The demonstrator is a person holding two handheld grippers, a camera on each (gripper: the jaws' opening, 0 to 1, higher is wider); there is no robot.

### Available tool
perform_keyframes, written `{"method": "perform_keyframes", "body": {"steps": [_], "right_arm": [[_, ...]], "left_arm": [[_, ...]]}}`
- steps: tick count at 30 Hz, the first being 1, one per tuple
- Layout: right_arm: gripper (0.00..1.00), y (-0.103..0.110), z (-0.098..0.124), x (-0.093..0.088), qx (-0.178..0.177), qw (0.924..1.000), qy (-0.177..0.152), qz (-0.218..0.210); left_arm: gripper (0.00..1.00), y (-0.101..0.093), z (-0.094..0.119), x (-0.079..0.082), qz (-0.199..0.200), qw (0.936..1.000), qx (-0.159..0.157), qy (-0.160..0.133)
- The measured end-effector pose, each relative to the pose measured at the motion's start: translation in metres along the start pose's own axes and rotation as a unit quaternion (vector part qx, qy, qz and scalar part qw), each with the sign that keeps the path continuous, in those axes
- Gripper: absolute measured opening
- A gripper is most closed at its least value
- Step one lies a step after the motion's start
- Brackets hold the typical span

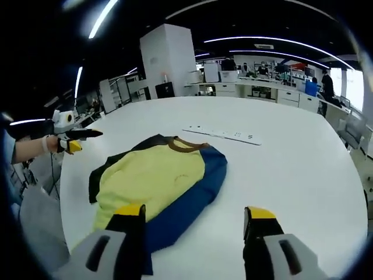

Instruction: Fold the garment on the visible template until the final outline fits inside the template.

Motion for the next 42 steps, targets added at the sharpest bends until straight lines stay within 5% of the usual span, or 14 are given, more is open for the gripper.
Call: {"method": "perform_keyframes", "body": {"steps": [25,37,42], "right_arm": [[0.56,0.048,0.024,-0.053,0.023,0.9994,0.014,-0.019],[0.31,0.065,0.022,-0.088,0.038,0.9978,0.053,0.010],[0.21,0.061,0.021,-0.107,0.031,0.9944,0.085,0.054]], "left_arm": [[0.88,-0.035,0.028,-0.051,0.025,0.9996,-0.001,0.014],[0.87,-0.051,0.033,-0.057,0.035,0.9993,-0.013,0.006],[0.87,-0.053,0.033,-0.063,0.047,0.9988,-0.012,0.006]]}}
Point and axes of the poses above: the point that each gripper's makers call its tool centre point, and the gripper's own axes: z roughly backward along the fingers, y roughly to its left, x roughly out of its top, the point moved 2 cm from there along z, roughly backward along the fingers, and after that the axes turned 3 degrees about -z, right-handed, at the moved point
